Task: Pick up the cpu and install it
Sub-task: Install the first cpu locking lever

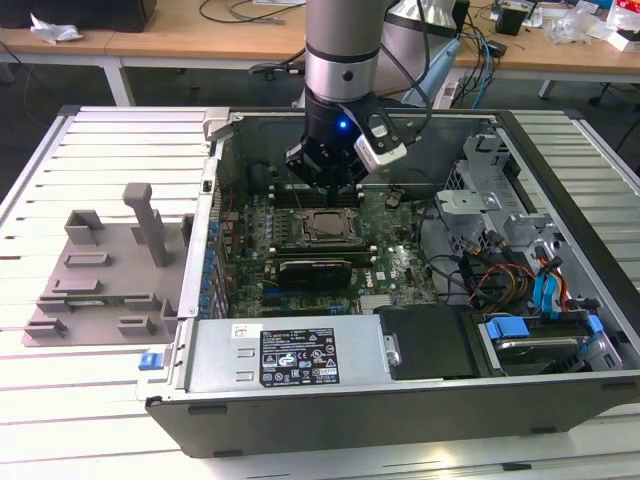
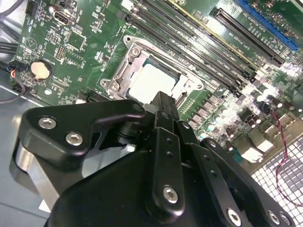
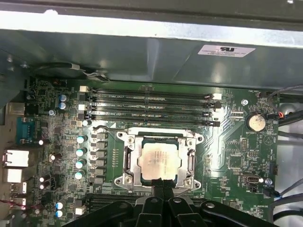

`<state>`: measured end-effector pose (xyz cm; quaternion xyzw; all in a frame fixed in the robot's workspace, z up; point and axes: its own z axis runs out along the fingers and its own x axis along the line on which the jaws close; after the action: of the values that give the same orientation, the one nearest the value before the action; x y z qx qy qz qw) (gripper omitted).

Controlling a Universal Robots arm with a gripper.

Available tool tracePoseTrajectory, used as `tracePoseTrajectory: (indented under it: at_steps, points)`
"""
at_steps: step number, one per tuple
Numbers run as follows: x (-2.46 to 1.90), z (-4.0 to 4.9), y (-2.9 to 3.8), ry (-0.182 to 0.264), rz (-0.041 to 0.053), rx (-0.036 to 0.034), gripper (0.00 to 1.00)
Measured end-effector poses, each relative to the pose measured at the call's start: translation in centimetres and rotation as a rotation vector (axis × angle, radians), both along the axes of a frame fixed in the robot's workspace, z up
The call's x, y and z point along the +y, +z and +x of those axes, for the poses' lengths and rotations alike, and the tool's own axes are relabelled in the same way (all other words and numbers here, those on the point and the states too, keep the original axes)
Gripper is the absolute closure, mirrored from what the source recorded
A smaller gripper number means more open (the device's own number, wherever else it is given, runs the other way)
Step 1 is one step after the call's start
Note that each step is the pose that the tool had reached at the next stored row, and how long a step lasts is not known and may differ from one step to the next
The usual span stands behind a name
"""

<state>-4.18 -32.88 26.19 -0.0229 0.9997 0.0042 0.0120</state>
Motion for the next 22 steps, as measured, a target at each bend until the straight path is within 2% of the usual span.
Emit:
tracePoseTrajectory:
  at_steps: [11, 18, 22]
  points:
    - [0.00, -0.07, 0.11, 0.000, -0.0002, 0.0001, 0.89]
    - [0.06, -1.01, 0.11, 0.000, -0.0001, 0.0000, 0.89]
    - [0.18, -2.11, 0.11, 0.000, -0.0001, -0.0002, 0.89]
